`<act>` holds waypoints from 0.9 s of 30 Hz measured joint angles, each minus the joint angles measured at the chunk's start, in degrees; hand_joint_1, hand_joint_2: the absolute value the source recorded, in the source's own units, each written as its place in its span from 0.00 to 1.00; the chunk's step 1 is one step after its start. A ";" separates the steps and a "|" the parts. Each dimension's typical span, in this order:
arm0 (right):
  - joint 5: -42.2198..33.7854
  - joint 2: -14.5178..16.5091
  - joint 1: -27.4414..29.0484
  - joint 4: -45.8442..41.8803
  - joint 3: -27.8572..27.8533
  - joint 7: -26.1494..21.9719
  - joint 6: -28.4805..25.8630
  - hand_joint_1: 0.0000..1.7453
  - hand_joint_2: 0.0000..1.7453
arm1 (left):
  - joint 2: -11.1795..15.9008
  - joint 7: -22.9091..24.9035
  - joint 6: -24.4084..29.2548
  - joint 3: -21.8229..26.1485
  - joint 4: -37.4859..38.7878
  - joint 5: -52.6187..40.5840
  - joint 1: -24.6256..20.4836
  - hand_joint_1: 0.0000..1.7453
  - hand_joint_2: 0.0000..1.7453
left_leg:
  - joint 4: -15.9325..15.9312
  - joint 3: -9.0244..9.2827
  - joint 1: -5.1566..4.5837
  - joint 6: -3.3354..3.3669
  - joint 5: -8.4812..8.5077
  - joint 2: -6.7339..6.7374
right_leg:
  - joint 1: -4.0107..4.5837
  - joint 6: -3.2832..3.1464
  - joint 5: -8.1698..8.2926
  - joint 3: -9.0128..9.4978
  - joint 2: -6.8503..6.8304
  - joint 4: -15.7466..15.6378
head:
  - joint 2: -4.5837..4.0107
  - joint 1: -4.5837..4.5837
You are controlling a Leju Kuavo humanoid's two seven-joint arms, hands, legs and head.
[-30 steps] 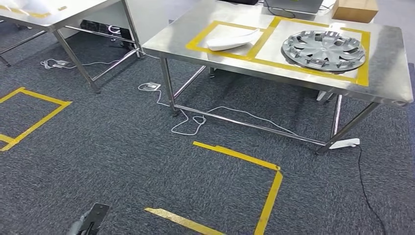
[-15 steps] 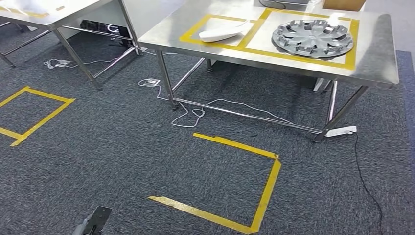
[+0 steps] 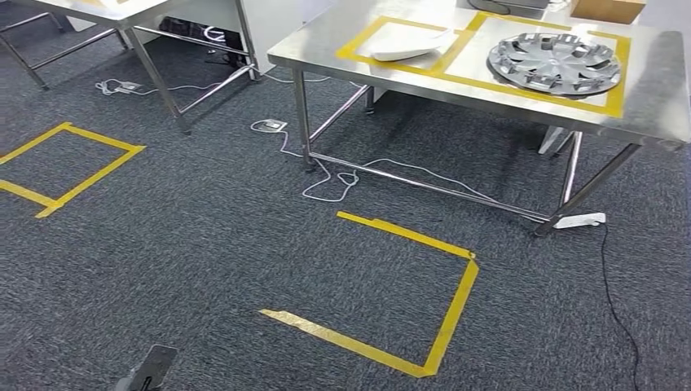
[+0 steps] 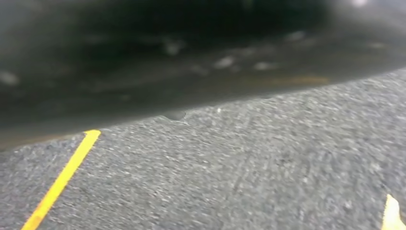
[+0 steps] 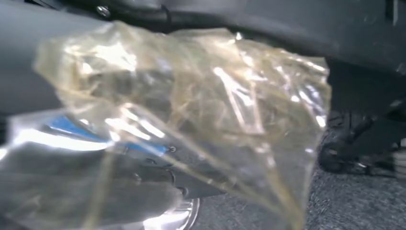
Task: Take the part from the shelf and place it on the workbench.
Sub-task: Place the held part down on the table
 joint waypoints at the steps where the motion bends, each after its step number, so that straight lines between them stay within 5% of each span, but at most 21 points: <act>1: -0.08 -0.07 0.01 -0.01 0.14 0.00 -0.04 0.00 0.00 | 0.08 0.04 0.02 -0.14 0.00 0.19 0.10 0.00 0.00 | 0.01 -0.39 -0.19 0.09 0.34 -0.34 | -0.03 -0.04 -1.38 -1.25 0.14 3.40 | 0.00 0.00; 3: -0.14 -0.16 0.03 -0.01 0.49 0.00 -0.07 0.00 0.00 | 0.21 0.13 0.04 -0.43 0.00 0.43 0.31 0.00 0.00 | 0.03 -1.06 -0.55 0.15 0.99 -1.20 | -0.01 -0.42 -1.10 -1.14 0.37 4.77 | 0.00 -0.01; 7: -0.86 -0.50 -0.05 -0.11 0.93 0.00 -0.35 0.00 0.00 | 0.25 0.43 0.18 -1.42 0.00 0.95 0.37 0.00 0.00 | 0.15 -1.88 -0.86 -0.19 2.05 -3.29 | 0.30 -1.84 4.45 7.41 3.68 -9.80 | 0.00 -0.06; 9: -1.39 -0.83 -0.10 -0.30 1.16 -0.01 -0.74 0.00 0.00 | 0.40 0.57 0.56 -2.15 0.01 1.75 0.36 0.00 0.00 | 0.22 -2.42 -0.76 -0.79 2.61 -4.36 | 0.40 -2.11 4.59 8.42 4.33 -12.10 | 0.00 -0.07; 11: -1.80 -1.00 -0.16 -0.52 1.37 0.14 -1.14 0.00 0.00 | 0.65 0.62 0.92 -2.74 0.03 2.82 0.57 0.00 0.00 | 0.38 -2.96 -0.62 -1.51 2.88 -5.00 | 0.34 -2.34 5.26 8.62 3.08 -12.65 | 0.00 -0.07; 12: -1.94 -1.02 -0.21 -0.63 1.45 0.24 -1.28 0.00 0.00 | 0.76 0.61 0.99 -3.00 0.05 3.26 0.68 0.00 0.00 | 1.17 -3.41 -0.64 -1.77 2.14 -4.31 | 0.22 -2.57 5.69 8.69 2.41 -13.00 | 0.00 -0.16; 16: -2.08 -1.06 -0.06 -0.80 1.70 0.42 -1.46 0.00 0.00 | 1.02 0.60 1.04 -3.77 0.10 3.89 0.51 0.00 0.00 | 12.97 -7.84 -0.10 -2.99 -5.64 -0.25 | 0.03 -3.00 6.71 7.91 -0.86 -13.49 | 0.00 -0.39; 18: -2.07 -1.07 -0.07 -0.80 1.86 0.55 -1.62 0.00 0.00 | 1.14 0.50 1.05 -3.92 0.20 4.36 0.55 0.00 0.00 | 15.19 -7.71 0.46 -3.70 -6.04 0.20 | -0.05 -2.86 6.85 7.24 -2.47 -13.30 | 0.00 -0.39; 20: -2.05 -1.07 -0.27 -0.80 2.10 0.63 -1.88 0.00 0.00 | 1.37 0.21 1.26 -4.30 0.39 5.43 0.66 0.00 0.00 | 9.20 -3.53 0.93 -4.24 -3.08 1.29 | -0.21 -2.61 6.84 6.84 -3.86 -12.83 | 0.00 -0.39; 22: -1.98 -1.09 -0.61 -0.80 2.25 0.63 -2.08 0.00 0.00 | 1.61 -0.21 1.70 -4.97 0.56 6.66 0.53 0.00 0.00 | 1.97 0.64 0.88 -4.08 -1.10 3.37 | -0.15 -2.07 6.71 6.69 -4.97 -12.15 | -0.01 -0.40; 25: -1.93 -1.10 -1.16 -0.80 2.31 0.62 -2.19 0.00 0.00 | 1.96 -0.81 2.15 -5.79 0.71 8.07 0.70 0.00 0.00 | -0.38 1.30 0.44 -2.86 -0.51 3.35 | -0.10 -1.04 6.80 6.67 -6.32 -11.70 | -0.01 -0.22; 27: -1.93 -1.08 -1.43 -0.80 2.37 0.63 -2.13 0.00 0.00 | 2.16 -1.03 2.42 -6.26 0.74 8.56 1.05 0.00 0.00 | -0.64 1.01 0.45 -1.91 0.06 2.44 | -0.45 -0.25 6.04 6.17 -5.14 -11.00 | 0.00 -0.20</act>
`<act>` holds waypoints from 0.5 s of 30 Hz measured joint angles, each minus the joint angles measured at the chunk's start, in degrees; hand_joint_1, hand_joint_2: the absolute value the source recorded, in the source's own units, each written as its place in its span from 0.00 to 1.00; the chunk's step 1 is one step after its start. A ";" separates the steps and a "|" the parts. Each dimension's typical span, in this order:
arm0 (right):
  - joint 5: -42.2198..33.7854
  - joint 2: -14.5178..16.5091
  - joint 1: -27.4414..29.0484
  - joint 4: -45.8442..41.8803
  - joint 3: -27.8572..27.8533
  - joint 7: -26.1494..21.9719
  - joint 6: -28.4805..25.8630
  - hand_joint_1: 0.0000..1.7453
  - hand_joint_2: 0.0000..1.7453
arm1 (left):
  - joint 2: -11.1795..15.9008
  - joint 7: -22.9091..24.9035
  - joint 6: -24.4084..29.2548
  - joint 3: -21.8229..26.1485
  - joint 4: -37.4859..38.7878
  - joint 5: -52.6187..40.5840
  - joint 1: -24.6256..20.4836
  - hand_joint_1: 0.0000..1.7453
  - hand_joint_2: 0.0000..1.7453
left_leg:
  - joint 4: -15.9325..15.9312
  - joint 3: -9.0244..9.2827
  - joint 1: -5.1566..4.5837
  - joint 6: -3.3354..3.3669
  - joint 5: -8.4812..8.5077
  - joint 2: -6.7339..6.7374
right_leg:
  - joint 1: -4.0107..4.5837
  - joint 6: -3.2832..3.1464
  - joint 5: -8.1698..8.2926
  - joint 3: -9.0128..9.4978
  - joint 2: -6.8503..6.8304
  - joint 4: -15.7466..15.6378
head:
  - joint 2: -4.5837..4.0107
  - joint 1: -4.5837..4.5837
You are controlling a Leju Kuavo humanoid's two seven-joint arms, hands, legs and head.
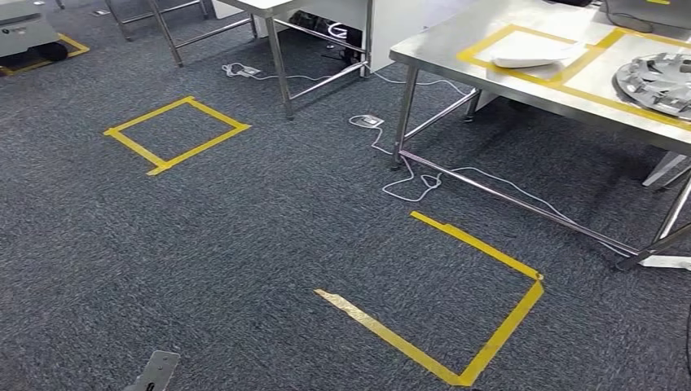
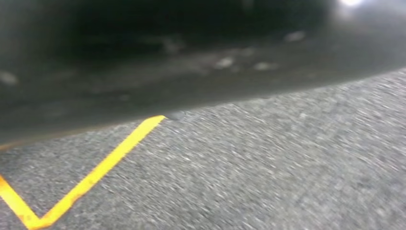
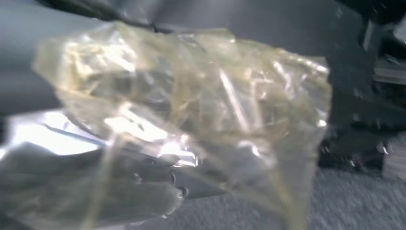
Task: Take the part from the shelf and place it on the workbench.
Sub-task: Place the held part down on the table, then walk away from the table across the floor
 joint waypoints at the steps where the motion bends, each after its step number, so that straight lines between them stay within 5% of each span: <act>1: 0.00 0.00 -0.04 0.00 0.03 0.00 0.04 0.00 0.00 | 0.08 -0.07 0.17 -0.20 0.00 0.14 0.07 0.00 0.00 | -0.16 -0.22 0.07 0.49 0.36 -0.50 | -0.15 0.29 -1.27 -0.76 1.49 1.55 | 0.00 0.07; 4: -0.01 -0.01 0.19 0.02 0.09 -0.02 0.03 0.00 0.00 | 0.21 -0.16 0.47 -0.43 0.00 0.23 0.03 0.00 0.00 | -0.25 -1.24 0.04 1.24 1.19 -2.30 | -0.29 0.60 -7.28 -5.35 5.21 12.30 | 0.00 0.25; 6: -0.01 -0.01 0.34 0.03 0.14 -0.01 0.00 0.00 0.00 | 0.28 -0.17 0.49 -0.55 0.02 0.23 0.17 0.00 0.00 | -0.22 -1.76 -0.05 1.17 1.63 -3.79 | -0.30 0.56 -8.10 -6.69 5.51 16.01 | 0.00 0.23; 8: -0.01 -0.01 0.38 0.03 0.18 0.00 0.02 0.00 0.00 | 0.29 -0.17 0.42 -0.68 0.06 0.22 0.32 0.00 0.00 | -0.17 -1.96 -0.06 0.87 1.96 -5.36 | -0.47 0.43 -4.81 -3.74 6.16 10.80 | 0.00 0.24; 10: -0.01 -0.01 0.31 0.02 0.20 -0.01 0.03 0.00 0.00 | 0.32 -0.17 0.37 -0.74 0.09 0.21 0.31 0.00 0.00 | 0.03 -2.17 -0.17 0.40 2.20 -6.80 | -0.87 0.37 -1.94 0.46 8.79 2.65 | 0.00 0.25; 12: -0.01 -0.01 0.31 0.02 0.24 -0.10 0.04 0.00 0.00 | 0.40 -0.18 0.37 -0.75 0.09 0.20 0.26 0.00 0.00 | 0.20 -2.67 -0.23 -0.32 2.56 -8.09 | -1.00 0.29 -1.49 2.17 10.33 -0.88 | 0.00 0.22; 14: -0.01 -0.01 0.31 0.02 0.30 0.02 0.05 0.00 0.00 | 0.48 -0.19 0.37 -0.78 0.12 0.25 0.46 0.00 0.00 | 0.28 -3.25 -0.04 -1.09 2.94 -9.10 | -0.88 -0.26 -1.27 2.39 9.15 -0.97 | 0.00 0.22; 15: -0.02 -0.01 0.29 0.02 0.33 0.21 0.05 0.00 0.00 | 0.50 -0.19 0.41 -0.84 0.14 0.37 0.62 0.00 0.00 | 0.72 -3.61 -0.02 -1.37 2.56 -8.40 | -0.86 -0.67 -1.05 2.44 8.42 -1.00 | 0.00 0.20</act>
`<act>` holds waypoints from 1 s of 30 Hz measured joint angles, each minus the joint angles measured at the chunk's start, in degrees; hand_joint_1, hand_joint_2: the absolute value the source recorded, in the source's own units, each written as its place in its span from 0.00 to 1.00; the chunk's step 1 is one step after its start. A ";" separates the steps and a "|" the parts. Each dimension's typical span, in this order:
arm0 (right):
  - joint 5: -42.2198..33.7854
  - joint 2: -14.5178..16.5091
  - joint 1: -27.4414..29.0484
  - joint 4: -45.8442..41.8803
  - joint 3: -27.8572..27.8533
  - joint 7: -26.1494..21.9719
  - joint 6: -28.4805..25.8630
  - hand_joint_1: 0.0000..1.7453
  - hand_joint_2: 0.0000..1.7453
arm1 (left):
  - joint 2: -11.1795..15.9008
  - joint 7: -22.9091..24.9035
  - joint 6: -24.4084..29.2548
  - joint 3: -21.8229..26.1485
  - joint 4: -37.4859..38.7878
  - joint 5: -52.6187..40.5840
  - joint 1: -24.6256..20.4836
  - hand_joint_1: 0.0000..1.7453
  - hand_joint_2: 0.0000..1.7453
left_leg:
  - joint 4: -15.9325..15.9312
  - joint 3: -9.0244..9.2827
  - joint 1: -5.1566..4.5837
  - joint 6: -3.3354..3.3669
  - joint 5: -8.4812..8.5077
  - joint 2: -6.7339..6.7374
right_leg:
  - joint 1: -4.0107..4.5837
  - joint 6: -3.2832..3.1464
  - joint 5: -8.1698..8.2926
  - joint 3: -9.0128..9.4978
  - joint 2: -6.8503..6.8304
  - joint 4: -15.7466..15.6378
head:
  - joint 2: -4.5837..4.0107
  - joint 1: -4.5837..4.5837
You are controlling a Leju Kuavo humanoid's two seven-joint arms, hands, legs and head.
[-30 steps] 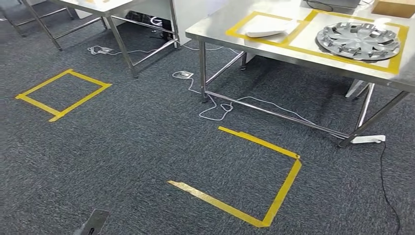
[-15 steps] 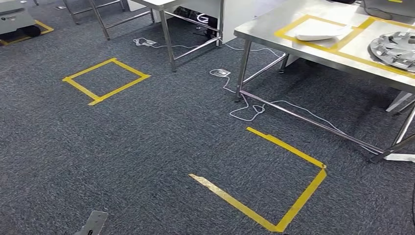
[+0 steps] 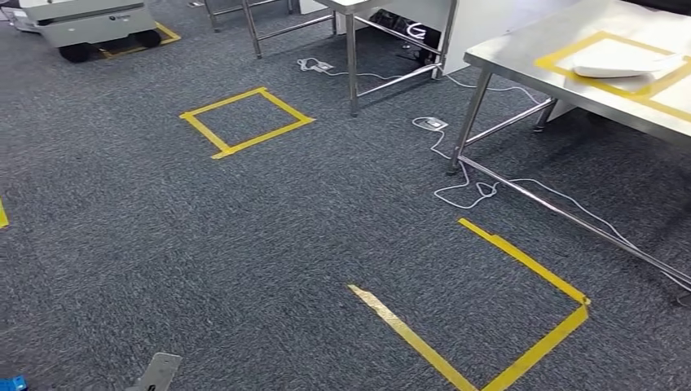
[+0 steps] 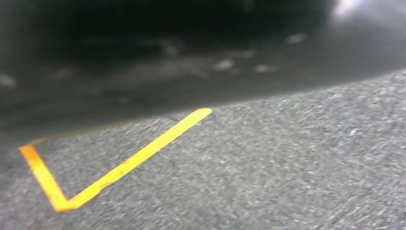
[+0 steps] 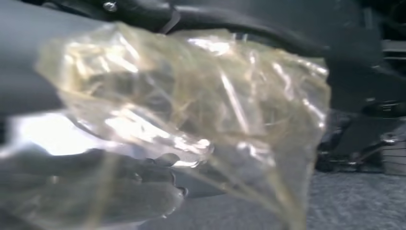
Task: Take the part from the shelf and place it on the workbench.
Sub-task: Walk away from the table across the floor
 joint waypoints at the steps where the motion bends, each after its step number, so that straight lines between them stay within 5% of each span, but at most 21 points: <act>1: -0.02 0.00 0.04 -0.01 0.02 0.17 0.01 0.00 0.00 | 0.05 0.00 0.08 -0.09 0.01 0.14 0.11 0.00 0.00 | 1.30 -0.65 -0.03 -0.22 -1.03 1.40 | 0.00 -0.38 0.24 -0.01 -0.80 -0.10 | 0.00 -0.18; 3: -0.05 -0.01 0.32 -0.01 0.04 0.31 0.04 0.00 0.00 | 0.19 0.00 0.24 -0.29 0.01 0.52 0.10 0.00 0.00 | 7.10 -3.02 -0.13 -0.47 -4.90 4.94 | 0.20 -0.78 0.45 -0.27 -2.59 -0.19 | 0.00 -0.53; 5: -0.10 -0.06 0.64 0.00 0.05 0.33 0.06 0.00 0.00 | 0.29 0.00 0.41 -0.52 0.00 0.76 0.16 0.00 0.00 | 13.93 -5.52 -0.08 -0.62 -8.13 6.11 | 0.50 -0.87 0.45 -0.49 -4.46 -0.16 | 0.00 -0.67; 6: -0.14 -0.09 0.72 0.00 0.07 0.35 0.07 0.00 0.00 | 0.32 0.00 0.57 -0.66 -0.01 0.82 0.35 0.00 0.00 | 15.36 -5.77 -0.07 -0.61 -8.40 6.23 | 0.61 -0.90 0.43 -0.61 -5.32 -0.14 | 0.00 -0.68; 8: -0.25 -0.11 0.78 -0.03 0.17 0.36 0.08 0.00 0.00 | 0.43 -0.01 1.02 -0.90 -0.01 0.80 0.83 0.00 0.00 | 11.74 -3.14 -0.12 -0.34 -5.97 6.69 | 0.78 -0.92 0.38 -0.57 -6.84 -0.12 | 0.00 -0.69; 11: -0.41 -0.21 0.82 -0.34 0.41 0.36 0.07 0.00 0.00 | 0.70 -0.01 1.38 -1.05 -0.02 0.72 0.99 0.00 0.00 | 1.37 2.51 -0.83 0.66 -2.40 10.02 | 1.15 -0.68 0.15 -0.33 -8.75 0.05 | 0.00 -0.65; 12: -0.45 -0.28 0.82 -0.47 0.45 0.34 0.07 0.00 0.00 | 0.77 -0.01 1.49 -1.08 -0.04 0.71 1.02 0.00 0.00 | 0.04 3.04 -1.09 0.98 -2.28 10.76 | 1.27 -0.52 0.08 -0.33 -9.34 0.13 | 0.00 -0.60; 14: -0.53 -0.42 0.77 -0.75 0.52 0.33 0.07 0.00 0.00 | 0.89 0.00 1.81 -1.10 -0.07 0.71 1.32 0.00 0.00 | -0.33 2.88 -1.25 1.52 -2.22 10.10 | 1.35 -0.13 -0.06 -0.24 -10.49 0.11 | 0.00 -0.53; 15: -0.54 -0.48 0.73 -0.91 0.56 0.34 0.07 0.00 0.00 | 0.91 -0.01 1.96 -1.12 -0.08 0.71 1.54 0.00 0.00 | -0.54 2.86 -1.16 1.80 -2.07 9.49 | 1.29 0.17 -0.40 -0.30 -10.14 0.34 | 0.00 -0.50; 17: -0.57 -0.69 0.82 -1.21 0.75 0.30 0.08 0.00 0.00 | 0.92 -0.01 2.14 -1.20 -0.09 0.66 1.62 0.00 0.00 | -0.95 2.81 -0.87 2.49 -1.67 8.21 | 1.05 0.74 -2.56 -1.86 -7.21 3.56 | 0.00 -0.27; 19: -0.63 -0.99 1.13 -1.34 0.95 0.16 0.08 0.00 0.00 | 0.91 0.00 2.20 -1.30 -0.09 0.53 1.43 0.00 0.00 | -1.00 2.50 -0.76 2.94 -1.44 6.78 | 0.75 1.06 -6.16 -5.75 -3.87 11.36 | 0.00 0.01; 21: -0.68 -1.25 1.44 -1.37 1.06 0.26 0.06 0.00 0.00 | 0.91 -0.01 2.20 -1.35 -0.09 0.42 1.47 0.00 0.00 | -0.99 2.40 -0.77 3.07 -1.37 5.26 | 0.66 1.25 -7.61 -9.03 -2.99 17.35 | 0.00 0.04; 23: -0.69 -1.43 1.55 -1.39 1.14 0.45 0.05 0.00 0.00 | 0.90 0.00 2.21 -1.38 -0.09 0.34 1.65 0.00 0.00 | -0.95 2.62 -0.74 3.02 -1.39 3.72 | 0.52 1.32 -4.55 -8.24 -2.65 14.67 | 0.00 0.03; 26: -0.69 -1.64 1.51 -1.56 1.24 0.36 0.03 0.00 0.00 | 0.91 -0.01 2.25 -1.49 -0.09 0.19 1.57 0.00 0.00 | -0.63 2.77 -0.85 2.41 -1.62 1.53 | -0.12 1.33 0.68 -3.03 0.91 3.03 | 0.00 0.16; 28: -0.72 -1.78 1.51 -1.75 1.29 0.04 -0.03 0.00 0.00 | 0.95 -0.01 2.31 -1.56 -0.10 0.02 1.53 0.00 0.00 | -0.43 2.28 -0.78 1.69 -1.54 0.21 | -0.15 1.06 0.56 -1.72 2.00 0.65 | -0.01 0.21; 30: -0.75 -1.90 1.51 -2.06 1.32 0.00 -0.10 0.00 0.00 | 0.97 -0.01 2.34 -1.71 -0.11 -0.15 1.75 0.00 0.00 | -0.22 1.86 -0.54 1.03 -1.55 -0.43 | -0.09 0.45 0.64 -1.21 0.67 0.26 | -0.01 0.15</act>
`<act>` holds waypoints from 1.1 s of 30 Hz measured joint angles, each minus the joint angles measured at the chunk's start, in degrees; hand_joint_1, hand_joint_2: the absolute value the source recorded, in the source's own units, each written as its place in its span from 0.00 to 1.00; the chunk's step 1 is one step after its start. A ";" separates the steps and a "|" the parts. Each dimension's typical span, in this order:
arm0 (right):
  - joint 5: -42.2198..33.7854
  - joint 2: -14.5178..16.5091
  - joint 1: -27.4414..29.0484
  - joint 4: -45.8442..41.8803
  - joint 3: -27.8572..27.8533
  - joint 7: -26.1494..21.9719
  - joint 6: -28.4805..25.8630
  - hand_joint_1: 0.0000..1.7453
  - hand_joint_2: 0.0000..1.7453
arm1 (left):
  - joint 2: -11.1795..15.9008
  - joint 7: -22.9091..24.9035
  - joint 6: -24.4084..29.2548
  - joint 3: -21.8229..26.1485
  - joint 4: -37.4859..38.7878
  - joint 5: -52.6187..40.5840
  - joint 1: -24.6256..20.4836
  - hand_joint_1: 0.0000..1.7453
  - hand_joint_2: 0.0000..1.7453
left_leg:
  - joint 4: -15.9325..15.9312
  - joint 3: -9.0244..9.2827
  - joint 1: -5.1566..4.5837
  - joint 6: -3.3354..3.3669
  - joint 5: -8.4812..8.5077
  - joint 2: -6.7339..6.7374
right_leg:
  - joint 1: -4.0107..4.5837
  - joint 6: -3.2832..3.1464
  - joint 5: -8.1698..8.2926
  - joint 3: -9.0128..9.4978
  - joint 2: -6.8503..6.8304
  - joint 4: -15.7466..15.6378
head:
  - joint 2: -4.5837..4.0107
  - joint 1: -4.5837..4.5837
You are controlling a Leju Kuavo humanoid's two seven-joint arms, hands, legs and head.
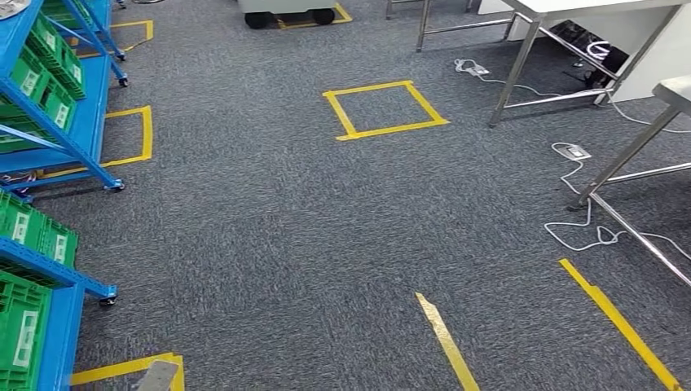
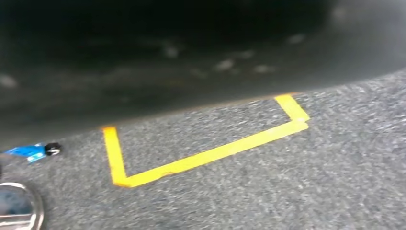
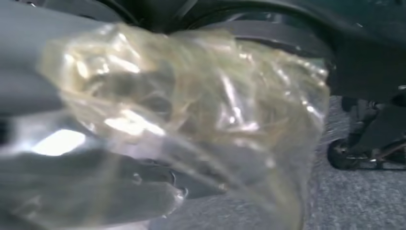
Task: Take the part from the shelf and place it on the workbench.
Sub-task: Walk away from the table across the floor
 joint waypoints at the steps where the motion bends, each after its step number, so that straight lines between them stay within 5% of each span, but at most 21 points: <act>1: -0.02 -0.04 0.00 -0.17 0.01 0.16 -0.01 0.00 0.00 | 0.01 0.00 0.00 -0.10 -0.01 -0.05 0.11 0.00 0.00 | 0.81 -0.39 0.00 -0.28 -0.54 0.88 | -0.05 -0.36 0.03 0.23 -0.72 -0.23 | 0.01 -0.16; 4: -0.05 -0.13 0.16 -0.48 0.02 0.33 -0.04 0.00 0.00 | 0.13 -0.01 0.02 -0.26 -0.04 -0.05 -0.08 0.00 0.00 | 9.62 -4.75 -0.03 -0.98 -5.06 5.52 | -0.06 -1.11 -0.34 0.94 -3.25 -0.68 | 0.01 -0.62; 6: -0.07 -0.22 0.31 -0.49 0.02 0.30 -0.05 0.00 0.00 | 0.16 -0.01 0.01 -0.40 -0.04 -0.05 -0.08 0.00 0.00 | 15.99 -8.28 0.23 -1.31 -6.84 6.52 | 0.01 -1.21 -0.94 1.43 -5.01 -0.67 | 0.01 -0.61; 7: -0.07 -0.26 0.36 -0.49 0.02 0.31 -0.05 0.00 0.00 | 0.16 -0.01 -0.01 -0.48 -0.04 -0.05 0.05 0.00 0.00 | 16.56 -8.78 0.35 -1.39 -6.09 6.70 | 0.01 -1.13 -1.31 1.77 -5.79 -0.67 | 0.01 -0.62; 10: -0.07 -0.30 0.42 -0.50 0.03 0.31 -0.07 0.00 0.00 | 0.22 0.01 0.01 -0.55 -0.04 -0.06 0.32 0.00 0.00 | 8.11 -5.00 0.31 -1.08 -0.17 8.79 | 0.10 -0.52 -2.78 3.13 -7.83 -0.70 | 0.01 -0.63; 13: -0.11 -0.38 0.32 -0.68 0.04 0.25 -0.10 0.00 0.00 | 0.26 0.17 0.08 -0.59 -0.37 -0.07 0.30 0.00 0.00 | 2.34 -2.24 -0.34 0.06 0.30 11.08 | 0.54 0.43 -4.16 4.50 -9.69 -0.57 | 0.01 -0.58; 15: -0.17 -0.40 0.07 -0.98 0.09 0.41 -0.16 0.00 0.00 | 0.29 0.43 0.25 -0.61 -0.75 -0.07 0.60 0.00 0.00 | 1.95 -1.89 -0.28 0.85 -0.20 9.88 | 0.45 1.02 -4.48 5.38 -10.31 -0.37 | 0.01 -0.53; 17: -0.23 -0.40 -0.20 -1.34 0.15 0.85 -0.23 0.00 0.00 | 0.35 0.66 0.56 -0.60 -1.21 -0.09 0.89 0.00 0.00 | 1.65 -1.05 -0.03 1.48 -0.49 8.60 | 0.26 1.43 -5.03 4.37 -8.14 2.45 | 0.02 -0.20; 19: -0.27 -0.45 -0.26 -1.55 0.15 0.65 -0.26 0.00 0.00 | 0.38 0.88 0.79 -0.59 -1.67 -0.11 0.85 0.00 0.00 | 1.51 -0.47 0.09 2.01 -0.86 7.28 | 0.21 1.61 -6.86 -0.20 -4.94 9.67 | 0.01 0.32; 21: -0.29 -0.52 0.01 -1.59 0.16 0.23 -0.31 0.00 0.00 | 0.38 1.04 0.85 -0.60 -1.93 -0.13 0.88 0.00 0.00 | 1.51 0.00 0.03 2.35 -1.38 5.68 | 0.27 1.56 -9.33 -5.74 -3.78 16.28 | 0.01 0.54; 22: -0.29 -0.56 0.20 -1.59 0.20 0.37 -0.35 0.00 0.00 | 0.38 1.09 0.86 -0.60 -2.03 -0.11 1.04 0.00 0.00 | 1.51 0.46 -0.04 2.42 -1.70 4.84 | 0.34 1.42 -9.64 -7.53 -3.63 17.16 | 0.01 0.59; 23: -0.29 -0.57 0.35 -1.60 0.24 0.65 -0.38 0.00 0.00 | 0.37 1.14 0.86 -0.60 -2.12 -0.06 1.21 0.00 0.00 | 1.51 1.03 -0.11 2.42 -2.03 4.01 | 0.44 1.16 -8.63 -8.35 -3.48 15.98 | 0.01 0.63; 27: -0.39 -0.96 0.57 -1.61 0.46 1.05 -0.46 0.00 0.00 | 0.19 1.27 0.85 -0.61 -2.49 0.27 1.57 0.00 0.00 | 1.52 2.46 -0.07 1.92 -3.35 1.01 | 1.22 -0.79 1.66 -7.16 0.11 3.89 | 0.01 0.63; 30: -0.47 -1.41 0.68 -1.86 0.67 1.40 -0.66 0.00 0.00 | 0.16 1.32 0.91 -0.58 -2.74 0.14 1.87 0.00 0.00 | 1.81 2.90 0.19 0.89 -3.63 -0.26 | 1.62 -1.75 2.75 -5.88 0.19 1.95 | 0.01 0.74; 33: -0.58 -1.43 0.52 -2.22 0.83 2.75 -0.80 0.00 0.00 | 0.26 1.25 0.92 -0.64 -3.07 -0.04 1.79 0.00 0.00 | 5.06 1.79 0.02 0.05 -4.83 3.82 | 1.21 -2.17 3.14 -3.54 -1.96 0.06 | 0.01 0.33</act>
